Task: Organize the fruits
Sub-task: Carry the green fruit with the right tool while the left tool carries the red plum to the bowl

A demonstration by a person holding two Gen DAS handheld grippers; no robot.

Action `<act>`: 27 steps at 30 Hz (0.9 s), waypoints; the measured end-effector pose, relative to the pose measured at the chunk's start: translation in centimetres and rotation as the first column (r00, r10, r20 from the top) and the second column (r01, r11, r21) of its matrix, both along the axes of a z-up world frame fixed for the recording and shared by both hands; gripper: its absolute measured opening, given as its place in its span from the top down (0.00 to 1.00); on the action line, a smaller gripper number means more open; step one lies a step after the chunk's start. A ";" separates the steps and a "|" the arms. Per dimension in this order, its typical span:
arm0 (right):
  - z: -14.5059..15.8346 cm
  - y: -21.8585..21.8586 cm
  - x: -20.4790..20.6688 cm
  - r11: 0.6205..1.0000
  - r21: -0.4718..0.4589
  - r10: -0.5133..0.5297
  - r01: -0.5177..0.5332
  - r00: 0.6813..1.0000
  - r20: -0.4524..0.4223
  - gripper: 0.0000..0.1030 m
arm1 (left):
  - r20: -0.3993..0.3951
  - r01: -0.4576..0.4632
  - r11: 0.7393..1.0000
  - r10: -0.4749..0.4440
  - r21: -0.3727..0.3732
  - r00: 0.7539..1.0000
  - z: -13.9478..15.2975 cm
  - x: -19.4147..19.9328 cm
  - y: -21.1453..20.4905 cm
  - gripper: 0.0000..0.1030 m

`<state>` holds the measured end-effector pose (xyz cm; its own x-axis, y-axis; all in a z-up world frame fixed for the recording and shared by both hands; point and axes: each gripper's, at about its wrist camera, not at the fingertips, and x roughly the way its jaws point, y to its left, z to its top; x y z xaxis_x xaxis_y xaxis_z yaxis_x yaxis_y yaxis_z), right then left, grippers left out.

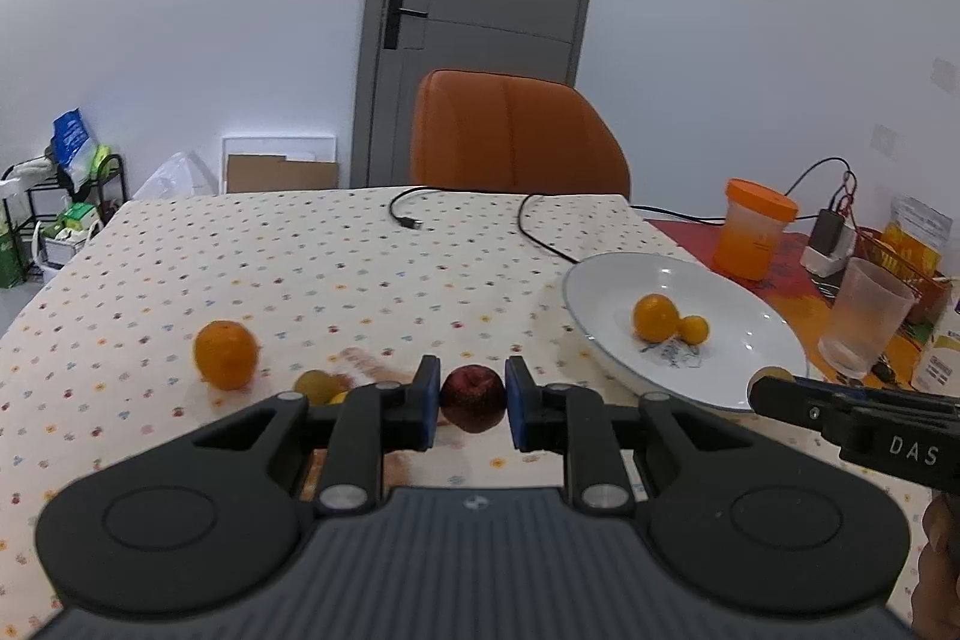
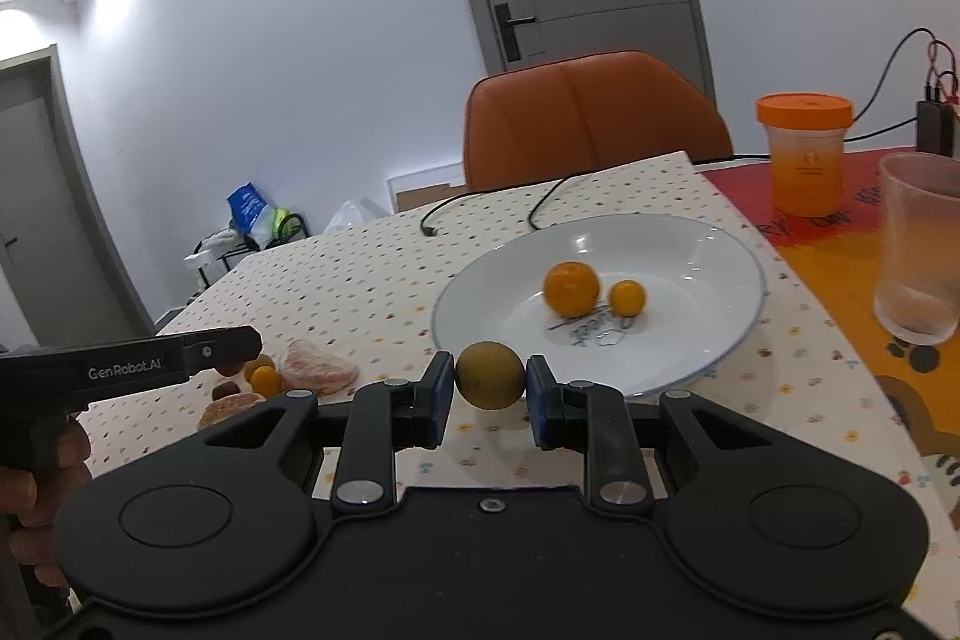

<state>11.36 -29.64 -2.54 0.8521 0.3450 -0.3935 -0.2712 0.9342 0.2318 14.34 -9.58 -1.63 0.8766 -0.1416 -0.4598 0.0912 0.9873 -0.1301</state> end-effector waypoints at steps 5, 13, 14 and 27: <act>-0.3 -1.3 0.0 1.000 0.014 -0.027 0.027 1.000 0.000 0.76 | -0.001 0.026 1.000 -0.026 0.012 1.000 -0.1 0.5 -1.4 0.79; -0.8 -3.1 0.6 0.998 0.041 -0.050 0.050 0.999 -0.012 0.76 | -0.009 0.062 0.998 -0.062 0.026 0.998 -0.2 1.3 -3.5 0.79; -0.8 -3.2 0.6 0.998 0.042 -0.052 0.053 0.999 -0.011 0.76 | -0.010 0.067 0.997 -0.067 0.029 0.998 -0.2 1.4 -3.8 0.79; -1.1 -6.1 1.7 0.991 0.073 -0.108 0.109 0.994 -0.020 0.76 | -0.032 0.153 0.987 -0.151 0.056 0.988 -0.8 3.9 -7.9 0.79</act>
<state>13.04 -35.78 -3.69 0.8800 0.2792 -0.3843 -0.1648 0.9382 0.3043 18.21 -17.44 -2.41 0.8337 -0.2445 -0.4951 0.2378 0.9682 -0.0776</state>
